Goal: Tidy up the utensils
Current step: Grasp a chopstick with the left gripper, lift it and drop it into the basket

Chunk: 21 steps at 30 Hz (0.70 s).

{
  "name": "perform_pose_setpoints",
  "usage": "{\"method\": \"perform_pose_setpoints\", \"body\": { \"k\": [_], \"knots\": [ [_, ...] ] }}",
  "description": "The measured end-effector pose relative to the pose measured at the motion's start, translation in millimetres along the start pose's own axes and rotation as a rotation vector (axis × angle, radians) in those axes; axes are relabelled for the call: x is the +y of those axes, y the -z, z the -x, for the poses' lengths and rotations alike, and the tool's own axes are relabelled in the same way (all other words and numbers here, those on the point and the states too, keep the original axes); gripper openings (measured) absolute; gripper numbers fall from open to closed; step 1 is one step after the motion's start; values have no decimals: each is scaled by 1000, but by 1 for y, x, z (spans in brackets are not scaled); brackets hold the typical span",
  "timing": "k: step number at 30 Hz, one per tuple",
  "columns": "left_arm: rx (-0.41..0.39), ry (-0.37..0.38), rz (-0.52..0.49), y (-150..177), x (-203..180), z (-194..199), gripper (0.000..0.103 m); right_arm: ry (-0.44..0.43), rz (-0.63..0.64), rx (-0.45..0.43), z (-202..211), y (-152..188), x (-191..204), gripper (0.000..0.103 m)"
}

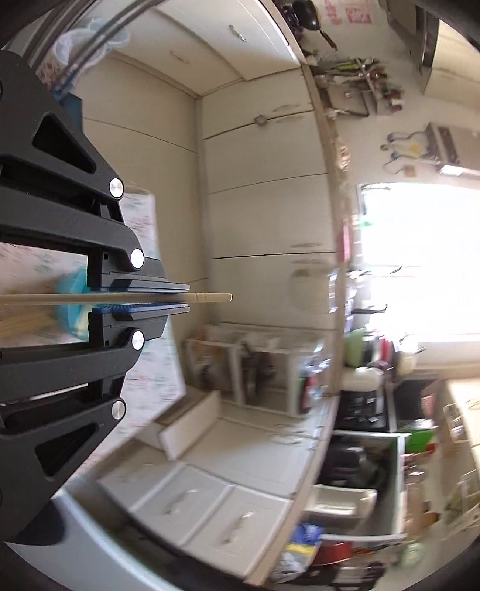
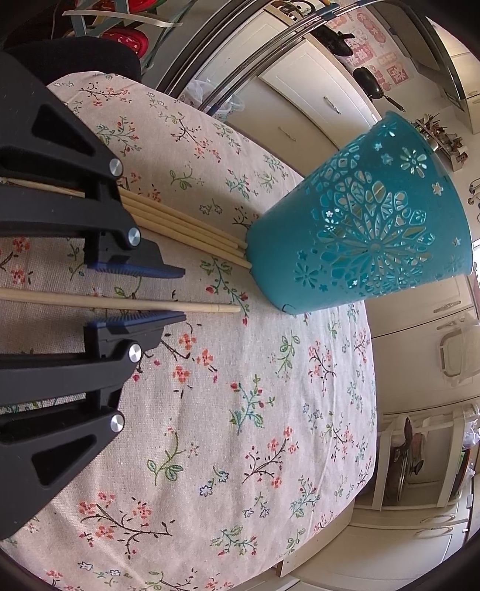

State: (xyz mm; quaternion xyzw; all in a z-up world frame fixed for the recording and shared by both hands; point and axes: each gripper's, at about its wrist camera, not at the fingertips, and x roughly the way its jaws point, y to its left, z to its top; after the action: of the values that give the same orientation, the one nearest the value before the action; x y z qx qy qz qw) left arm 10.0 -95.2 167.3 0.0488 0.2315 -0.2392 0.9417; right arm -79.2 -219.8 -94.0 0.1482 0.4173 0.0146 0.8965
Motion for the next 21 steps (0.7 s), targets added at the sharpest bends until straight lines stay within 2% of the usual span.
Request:
{"method": "perform_pose_setpoints", "body": {
  "k": [5,10,16,21],
  "knots": [
    [-78,-46,38,-18,-10,-41,5,-5,2,0,0,-1,-1,20],
    [-111,-88,85,-21,-12,-92,5,-8,3,-1,0,0,0,20],
    [-90,-121,135,0,-6,-136,5,-12,0,-1,0,-1,-2,20],
    [-55,-135,155,24,0,-154,5,-12,0,-1,0,0,-1,20]
  ]
}}
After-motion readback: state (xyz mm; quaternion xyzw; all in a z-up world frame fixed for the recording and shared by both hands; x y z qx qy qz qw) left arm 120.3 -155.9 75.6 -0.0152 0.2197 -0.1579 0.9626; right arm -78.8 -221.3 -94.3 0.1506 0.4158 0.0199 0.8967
